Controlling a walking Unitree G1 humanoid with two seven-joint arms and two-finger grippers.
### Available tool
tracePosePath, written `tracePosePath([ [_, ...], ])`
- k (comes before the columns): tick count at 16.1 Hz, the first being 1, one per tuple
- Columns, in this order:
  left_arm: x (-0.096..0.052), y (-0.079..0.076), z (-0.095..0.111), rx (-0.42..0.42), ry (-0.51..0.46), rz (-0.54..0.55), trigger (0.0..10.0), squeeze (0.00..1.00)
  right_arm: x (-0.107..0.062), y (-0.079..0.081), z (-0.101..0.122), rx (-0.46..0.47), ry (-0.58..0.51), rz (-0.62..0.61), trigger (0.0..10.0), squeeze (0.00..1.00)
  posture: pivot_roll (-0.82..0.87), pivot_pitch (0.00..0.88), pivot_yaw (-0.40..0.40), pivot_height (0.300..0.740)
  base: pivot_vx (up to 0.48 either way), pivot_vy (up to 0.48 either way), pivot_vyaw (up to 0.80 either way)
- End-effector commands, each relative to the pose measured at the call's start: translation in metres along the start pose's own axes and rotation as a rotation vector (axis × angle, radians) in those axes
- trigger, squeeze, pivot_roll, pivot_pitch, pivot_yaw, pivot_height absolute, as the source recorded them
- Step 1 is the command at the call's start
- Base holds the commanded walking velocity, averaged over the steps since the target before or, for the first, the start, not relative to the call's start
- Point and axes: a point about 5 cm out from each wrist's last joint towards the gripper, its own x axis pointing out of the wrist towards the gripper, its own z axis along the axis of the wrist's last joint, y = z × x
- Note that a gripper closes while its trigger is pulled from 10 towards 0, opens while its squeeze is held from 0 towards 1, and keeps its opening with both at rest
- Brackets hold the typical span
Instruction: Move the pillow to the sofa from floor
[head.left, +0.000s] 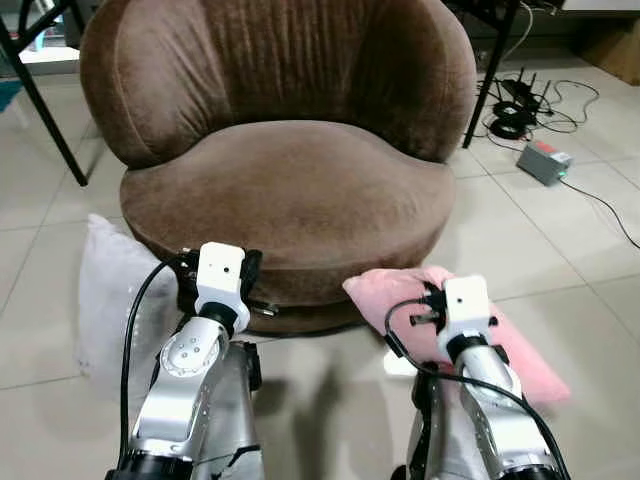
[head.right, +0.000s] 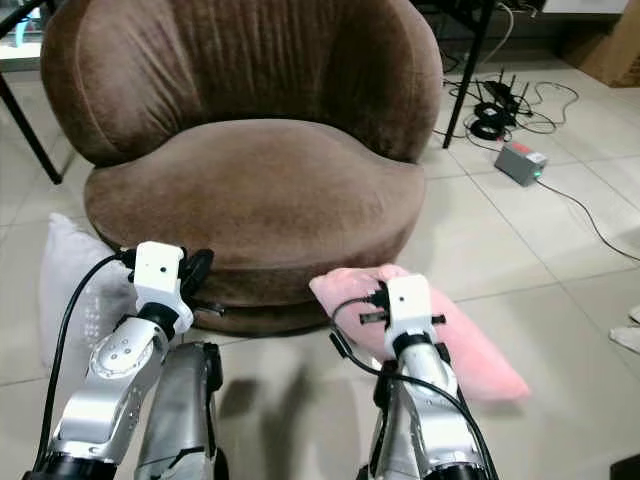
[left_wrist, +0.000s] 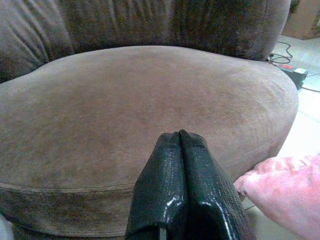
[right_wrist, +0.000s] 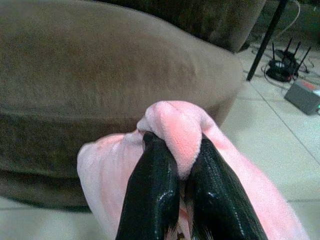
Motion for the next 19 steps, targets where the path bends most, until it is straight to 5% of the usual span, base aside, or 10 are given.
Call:
tracePosePath([
  [1, 0.002, -0.001, 0.006, 0.014, -0.015, 0.000, 10.0, 0.00, 0.012, 0.008, 0.041, -0.015, -0.142, 0.048, 0.0, 0.00, 0.11, 0.002, -0.042, 0.468, 0.000, 0.000, 0.00],
  [2, 0.003, 0.002, 0.018, 0.022, -0.048, 0.021, 10.0, 0.00, 0.016, 0.007, 0.056, -0.005, -0.180, 0.059, 0.0, 0.00, 0.12, 0.007, -0.047, 0.468, 0.000, 0.000, 0.00],
  [7, -0.019, 0.004, -0.021, -0.055, 0.085, 0.100, 10.0, 0.00, -0.001, 0.002, 0.016, 0.006, -0.046, 0.069, 0.0, 0.00, 0.12, 0.034, -0.068, 0.468, 0.000, 0.000, 0.00],
  [8, -0.019, -0.005, -0.018, -0.004, 0.092, 0.068, 10.0, 0.00, -0.004, 0.003, 0.017, 0.017, -0.038, 0.082, 0.0, 0.00, 0.13, 0.043, -0.079, 0.468, 0.000, 0.000, 0.00],
  [13, -0.013, -0.003, -0.010, 0.022, 0.077, 0.023, 10.0, 0.00, 0.002, 0.001, 0.024, 0.030, -0.052, 0.067, 0.0, 0.00, 0.12, 0.043, -0.060, 0.473, 0.000, 0.000, 0.00],
  [19, -0.006, -0.008, -0.007, 0.030, 0.065, -0.027, 10.0, 0.00, 0.001, 0.004, 0.018, 0.052, -0.042, 0.059, 0.0, 0.00, 0.11, 0.044, -0.048, 0.528, 0.000, 0.000, 0.00],
])
